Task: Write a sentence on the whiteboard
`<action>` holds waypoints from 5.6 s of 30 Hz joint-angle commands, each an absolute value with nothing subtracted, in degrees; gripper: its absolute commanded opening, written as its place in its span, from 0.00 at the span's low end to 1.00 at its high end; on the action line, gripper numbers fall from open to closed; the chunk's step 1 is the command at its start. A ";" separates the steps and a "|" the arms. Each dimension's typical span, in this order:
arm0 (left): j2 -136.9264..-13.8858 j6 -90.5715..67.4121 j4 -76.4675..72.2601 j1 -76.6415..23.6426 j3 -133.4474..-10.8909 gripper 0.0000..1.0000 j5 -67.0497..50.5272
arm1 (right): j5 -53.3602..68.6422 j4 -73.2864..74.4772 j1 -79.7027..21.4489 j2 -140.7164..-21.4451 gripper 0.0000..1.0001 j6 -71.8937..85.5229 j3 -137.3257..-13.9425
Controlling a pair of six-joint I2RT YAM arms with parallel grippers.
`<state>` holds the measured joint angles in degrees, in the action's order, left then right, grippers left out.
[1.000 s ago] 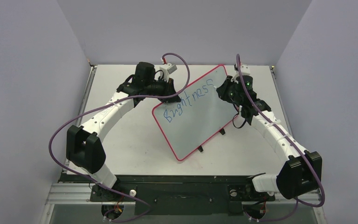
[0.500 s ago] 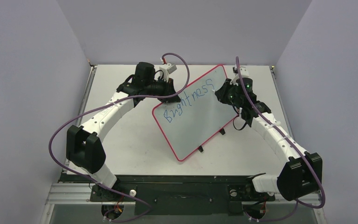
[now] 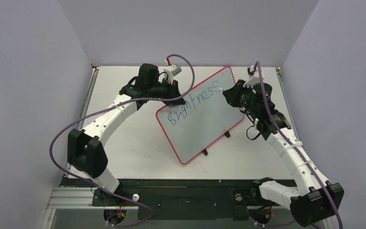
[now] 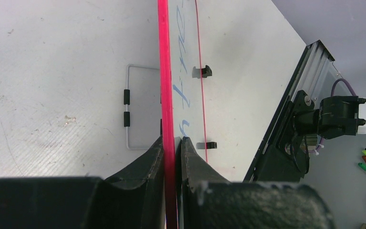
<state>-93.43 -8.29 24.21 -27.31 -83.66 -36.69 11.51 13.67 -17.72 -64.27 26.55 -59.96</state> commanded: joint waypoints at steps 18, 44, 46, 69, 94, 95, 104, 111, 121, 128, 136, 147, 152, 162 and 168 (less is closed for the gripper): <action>-88.49 -1.41 20.53 -27.25 -82.88 0.00 -31.89 | 6.10 15.34 -28.63 -58.47 0.00 24.40 -53.35; -86.59 -3.34 16.74 -26.02 -79.70 0.00 -18.28 | -4.83 7.23 -54.21 -56.39 0.00 18.90 -45.72; -86.83 -3.42 16.58 -25.78 -79.53 0.00 -16.59 | -6.04 6.66 -55.25 -56.97 0.00 18.79 -45.45; -90.00 -4.83 15.80 -22.60 -79.73 0.00 -15.13 | -11.17 2.35 -61.83 -65.10 0.00 17.89 -46.38; -90.00 -5.01 15.91 -22.59 -79.94 0.00 -15.72 | -16.93 1.33 -64.39 -73.71 0.00 17.81 -50.90; -90.05 -4.97 15.91 -22.59 -79.90 0.00 -15.73 | -17.21 1.50 -64.35 -73.81 0.00 17.87 -51.24; -89.93 -5.01 15.91 -22.59 -79.98 0.00 -15.92 | -18.24 2.56 -63.55 -74.86 0.00 18.91 -51.85; -89.81 -5.05 15.91 -22.59 -80.18 0.00 -15.99 | -16.87 3.74 -63.71 -72.68 0.00 20.40 -49.23; -89.74 -5.01 15.95 -22.59 -80.24 0.00 -16.00 | -15.43 5.07 -65.71 -71.29 0.00 21.49 -45.61; -89.80 -5.01 15.99 -22.59 -80.33 0.00 -16.07 | -16.04 6.14 -66.50 -69.84 0.00 22.08 -44.10; -89.56 -4.92 16.00 -22.60 -80.27 0.00 -16.13 | -19.98 7.98 -66.44 -72.18 0.00 19.59 -48.02; -89.22 -4.83 16.22 -22.59 -80.33 0.00 -16.07 | -20.94 10.92 -66.64 -72.75 0.00 17.59 -53.60; -89.08 -4.83 16.26 -22.58 -80.39 0.00 -16.13 | -18.60 10.36 -66.90 -69.59 0.00 17.82 -53.82; -88.93 -4.92 16.17 -22.63 -80.34 0.00 -16.46 | -15.52 7.80 -66.83 -72.20 0.00 16.73 -57.70; -88.84 -4.92 16.26 -22.64 -80.33 0.00 -16.52 | -14.87 6.52 -66.28 -75.49 0.00 16.90 -58.89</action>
